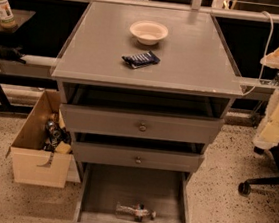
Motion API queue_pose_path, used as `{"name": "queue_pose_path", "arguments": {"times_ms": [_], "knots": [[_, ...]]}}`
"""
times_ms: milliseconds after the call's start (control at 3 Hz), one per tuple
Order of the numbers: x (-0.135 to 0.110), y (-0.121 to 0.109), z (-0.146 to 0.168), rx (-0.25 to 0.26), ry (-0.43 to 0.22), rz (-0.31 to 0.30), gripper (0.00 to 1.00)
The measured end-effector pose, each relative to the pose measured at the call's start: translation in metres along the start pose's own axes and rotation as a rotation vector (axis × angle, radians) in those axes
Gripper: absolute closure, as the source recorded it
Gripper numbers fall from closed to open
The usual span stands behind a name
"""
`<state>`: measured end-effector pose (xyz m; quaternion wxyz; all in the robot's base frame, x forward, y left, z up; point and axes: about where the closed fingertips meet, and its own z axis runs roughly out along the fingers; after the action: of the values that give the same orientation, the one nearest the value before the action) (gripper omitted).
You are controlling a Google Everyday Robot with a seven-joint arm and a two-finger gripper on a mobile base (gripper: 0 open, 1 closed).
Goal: Pick water bottle from bottom drawer and place on counter
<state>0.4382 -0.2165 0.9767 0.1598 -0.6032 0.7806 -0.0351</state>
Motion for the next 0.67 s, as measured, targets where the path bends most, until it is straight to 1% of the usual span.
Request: {"name": "queue_pose_path", "arguments": {"times_ms": [333, 667], "knots": [[0.0, 0.0, 0.0, 0.0, 0.0, 0.0, 0.0], [0.0, 0.01, 0.026, -0.018, 0.022, -0.017, 0.0]]}}
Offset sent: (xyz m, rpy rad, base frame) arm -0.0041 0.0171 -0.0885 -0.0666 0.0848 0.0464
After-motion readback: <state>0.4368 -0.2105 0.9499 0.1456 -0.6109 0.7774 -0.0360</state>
